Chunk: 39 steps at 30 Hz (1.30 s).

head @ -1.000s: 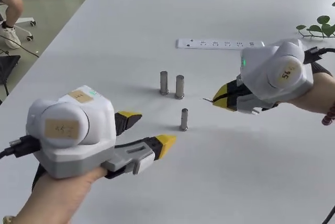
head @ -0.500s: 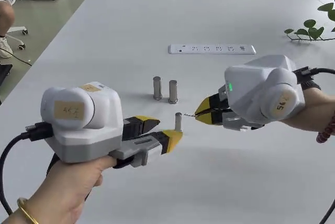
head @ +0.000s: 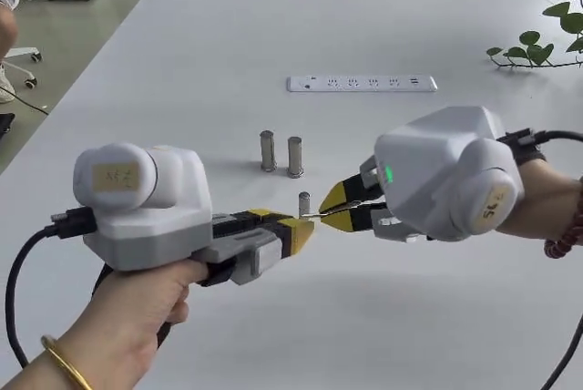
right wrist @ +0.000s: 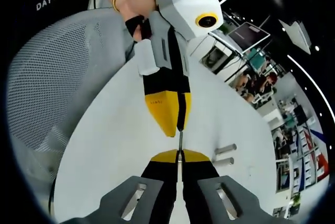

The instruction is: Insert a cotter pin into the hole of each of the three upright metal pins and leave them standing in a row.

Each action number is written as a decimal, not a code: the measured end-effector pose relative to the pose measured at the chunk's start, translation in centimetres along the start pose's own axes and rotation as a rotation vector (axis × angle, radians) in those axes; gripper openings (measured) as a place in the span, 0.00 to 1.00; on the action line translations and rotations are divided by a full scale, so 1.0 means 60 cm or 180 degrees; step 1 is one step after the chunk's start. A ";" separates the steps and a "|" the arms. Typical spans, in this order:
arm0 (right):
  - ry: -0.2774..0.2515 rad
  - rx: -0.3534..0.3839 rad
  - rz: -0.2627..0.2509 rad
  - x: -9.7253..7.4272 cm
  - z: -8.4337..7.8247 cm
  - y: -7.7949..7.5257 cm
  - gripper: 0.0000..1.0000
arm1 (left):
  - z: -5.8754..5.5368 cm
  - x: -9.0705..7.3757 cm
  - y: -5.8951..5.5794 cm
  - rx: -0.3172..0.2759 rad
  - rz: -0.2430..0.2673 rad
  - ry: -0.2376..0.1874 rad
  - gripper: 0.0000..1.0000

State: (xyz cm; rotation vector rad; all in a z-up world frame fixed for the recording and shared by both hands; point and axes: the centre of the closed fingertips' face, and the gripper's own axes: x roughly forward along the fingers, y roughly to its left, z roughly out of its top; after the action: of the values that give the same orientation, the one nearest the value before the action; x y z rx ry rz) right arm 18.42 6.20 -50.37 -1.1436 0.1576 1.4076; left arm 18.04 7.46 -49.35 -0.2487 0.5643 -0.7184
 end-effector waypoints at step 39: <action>-0.0211 0.0659 0.0099 -0.002 0.014 0.015 0.01 | -0.024 0.001 0.006 0.0491 0.0017 0.0191 0.00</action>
State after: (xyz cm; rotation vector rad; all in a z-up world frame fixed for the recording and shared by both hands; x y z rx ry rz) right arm 17.21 6.47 -50.35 -0.9265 0.2686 1.4193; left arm 17.45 7.66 -50.71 -0.0825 0.5633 -0.7623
